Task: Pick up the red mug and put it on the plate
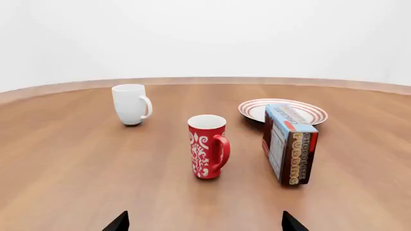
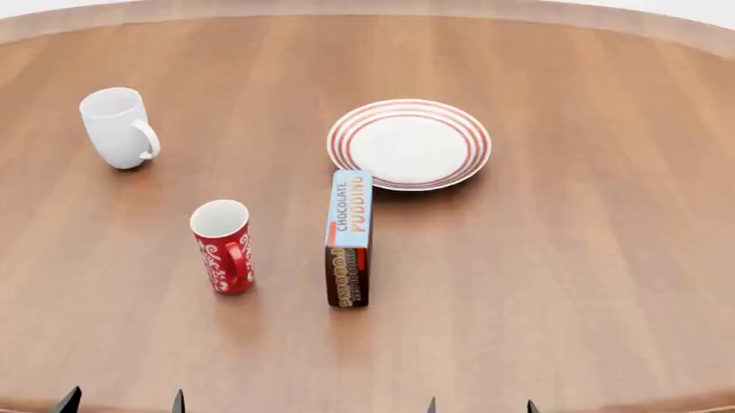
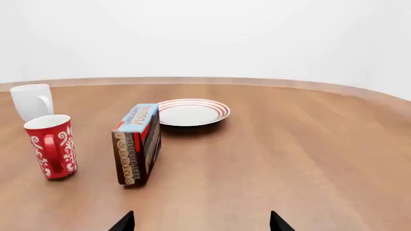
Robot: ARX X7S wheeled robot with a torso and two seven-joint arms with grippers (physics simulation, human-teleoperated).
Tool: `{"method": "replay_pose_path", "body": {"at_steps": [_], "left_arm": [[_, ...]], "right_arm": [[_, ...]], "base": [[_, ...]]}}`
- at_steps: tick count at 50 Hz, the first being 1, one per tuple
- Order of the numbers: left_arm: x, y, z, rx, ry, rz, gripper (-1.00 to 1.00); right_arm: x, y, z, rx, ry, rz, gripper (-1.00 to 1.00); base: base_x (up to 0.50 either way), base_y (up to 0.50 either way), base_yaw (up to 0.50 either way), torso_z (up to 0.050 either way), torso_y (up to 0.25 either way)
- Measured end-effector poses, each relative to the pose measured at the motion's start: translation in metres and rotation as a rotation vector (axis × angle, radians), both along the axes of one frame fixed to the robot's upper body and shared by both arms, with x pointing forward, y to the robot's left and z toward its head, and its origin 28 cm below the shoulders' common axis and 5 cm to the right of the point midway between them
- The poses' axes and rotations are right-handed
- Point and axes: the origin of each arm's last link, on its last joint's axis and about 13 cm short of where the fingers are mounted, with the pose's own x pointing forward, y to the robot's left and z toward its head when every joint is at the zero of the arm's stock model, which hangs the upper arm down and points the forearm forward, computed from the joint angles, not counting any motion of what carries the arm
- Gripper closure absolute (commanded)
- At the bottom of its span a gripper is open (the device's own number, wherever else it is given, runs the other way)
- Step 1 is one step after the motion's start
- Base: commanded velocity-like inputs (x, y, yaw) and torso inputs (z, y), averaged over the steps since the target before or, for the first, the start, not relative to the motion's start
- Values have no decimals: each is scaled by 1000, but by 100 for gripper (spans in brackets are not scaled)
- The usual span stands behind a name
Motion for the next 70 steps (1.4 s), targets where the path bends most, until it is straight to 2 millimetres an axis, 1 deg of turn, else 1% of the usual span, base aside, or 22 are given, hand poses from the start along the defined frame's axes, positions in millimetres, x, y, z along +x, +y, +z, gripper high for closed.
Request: {"method": "replay_pose_path", "body": {"at_steps": [22, 54, 70], "left_arm": [[1, 0, 0, 7, -29, -6, -100], [6, 1, 0, 102, -294, 6, -100], [8, 1, 0, 113, -411, -6, -100]], "right_arm": [[-1, 1, 0, -1, 3, 17, -100], [-1, 1, 0, 3, 13, 28, -100], [-1, 1, 0, 8, 18, 28, -100]], "base": [[0, 0, 0, 0, 0], [0, 0, 0, 0, 0], [0, 0, 0, 0, 0]]}}
